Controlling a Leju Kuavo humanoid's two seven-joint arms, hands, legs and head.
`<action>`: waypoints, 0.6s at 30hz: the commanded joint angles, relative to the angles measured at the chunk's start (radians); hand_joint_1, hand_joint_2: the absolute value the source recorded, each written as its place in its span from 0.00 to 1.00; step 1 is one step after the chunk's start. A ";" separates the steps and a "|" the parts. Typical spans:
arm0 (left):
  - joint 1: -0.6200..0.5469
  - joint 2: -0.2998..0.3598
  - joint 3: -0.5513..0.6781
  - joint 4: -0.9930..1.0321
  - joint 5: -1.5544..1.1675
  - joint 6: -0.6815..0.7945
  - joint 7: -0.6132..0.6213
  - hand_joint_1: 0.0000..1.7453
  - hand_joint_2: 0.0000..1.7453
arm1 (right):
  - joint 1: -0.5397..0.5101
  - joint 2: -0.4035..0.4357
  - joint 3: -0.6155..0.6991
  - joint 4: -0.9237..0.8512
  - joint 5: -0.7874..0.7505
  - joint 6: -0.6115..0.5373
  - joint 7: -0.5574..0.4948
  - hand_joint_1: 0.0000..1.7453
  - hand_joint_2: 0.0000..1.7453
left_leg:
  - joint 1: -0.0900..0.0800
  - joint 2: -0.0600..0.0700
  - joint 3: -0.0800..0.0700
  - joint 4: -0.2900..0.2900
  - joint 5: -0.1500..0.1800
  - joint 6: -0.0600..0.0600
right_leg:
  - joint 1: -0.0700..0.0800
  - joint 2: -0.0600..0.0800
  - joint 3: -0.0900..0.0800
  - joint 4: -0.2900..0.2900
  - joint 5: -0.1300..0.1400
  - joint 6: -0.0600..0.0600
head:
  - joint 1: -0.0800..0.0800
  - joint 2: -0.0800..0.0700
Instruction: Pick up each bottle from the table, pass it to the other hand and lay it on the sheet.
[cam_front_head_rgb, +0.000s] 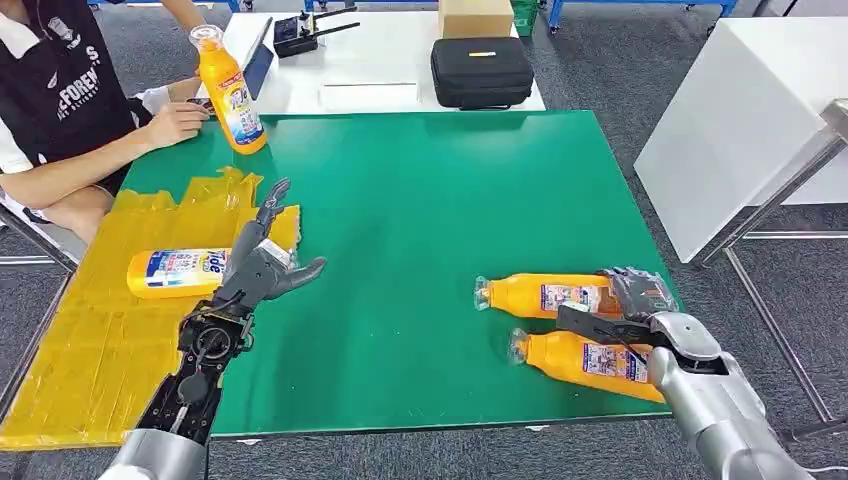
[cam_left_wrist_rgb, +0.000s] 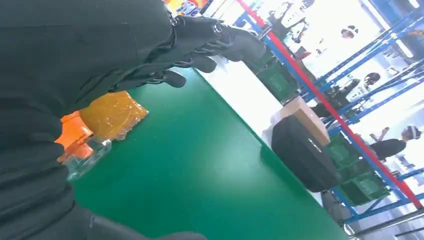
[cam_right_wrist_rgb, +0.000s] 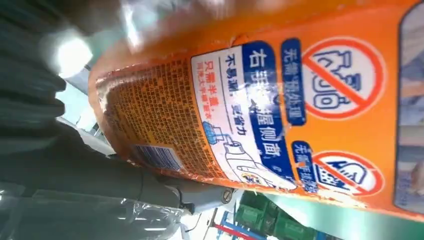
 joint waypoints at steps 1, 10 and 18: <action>-0.004 0.016 -0.021 -0.004 0.002 -0.005 0.003 0.00 1.00 | 0.022 0.054 0.012 0.096 0.002 0.007 0.003 0.84 1.00 | 0.002 -0.001 0.003 -0.001 0.000 -0.003 | 0.002 -0.003 0.004 -0.002 0.000 -0.002 | 0.000 0.000; 0.107 0.032 -0.051 -0.257 0.079 -0.074 -0.028 0.00 0.00 | -0.004 0.146 -0.077 0.120 0.102 -0.202 0.062 1.00 1.00 | 0.002 0.002 0.002 0.000 0.000 -0.002 | 0.002 0.002 0.002 -0.001 0.001 -0.002 | 0.000 0.000; 0.184 0.033 -0.165 -0.393 0.213 -0.246 0.011 0.00 1.00 | 0.167 0.338 -0.277 -0.366 -0.293 -0.485 -0.147 1.00 1.00 | 0.001 -0.001 -0.002 0.000 0.000 -0.001 | 0.001 0.000 -0.001 0.001 -0.001 -0.001 | 0.000 0.000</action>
